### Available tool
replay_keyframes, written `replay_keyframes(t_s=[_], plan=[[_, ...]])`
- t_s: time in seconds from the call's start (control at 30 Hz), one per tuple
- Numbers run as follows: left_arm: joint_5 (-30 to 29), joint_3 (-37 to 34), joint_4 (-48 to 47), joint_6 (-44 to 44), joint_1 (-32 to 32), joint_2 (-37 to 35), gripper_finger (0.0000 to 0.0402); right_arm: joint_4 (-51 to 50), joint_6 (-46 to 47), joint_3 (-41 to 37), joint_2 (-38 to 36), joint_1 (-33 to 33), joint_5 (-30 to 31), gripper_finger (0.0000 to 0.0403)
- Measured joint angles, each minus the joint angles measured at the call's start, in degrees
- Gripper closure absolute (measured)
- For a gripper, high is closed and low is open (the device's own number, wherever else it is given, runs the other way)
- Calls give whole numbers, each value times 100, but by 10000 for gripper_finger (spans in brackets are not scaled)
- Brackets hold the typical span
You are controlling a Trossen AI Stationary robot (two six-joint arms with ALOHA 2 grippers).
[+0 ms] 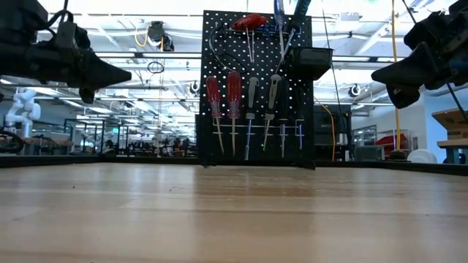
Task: Hang tools onto peg board
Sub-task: Return to Home Position
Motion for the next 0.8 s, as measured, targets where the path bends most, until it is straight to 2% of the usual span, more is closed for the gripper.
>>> replay_keyframes(t_s=[0.8], plan=[[4,-4,-170,-37,2,-2,401,0,1,2,0,-2,-7,403]])
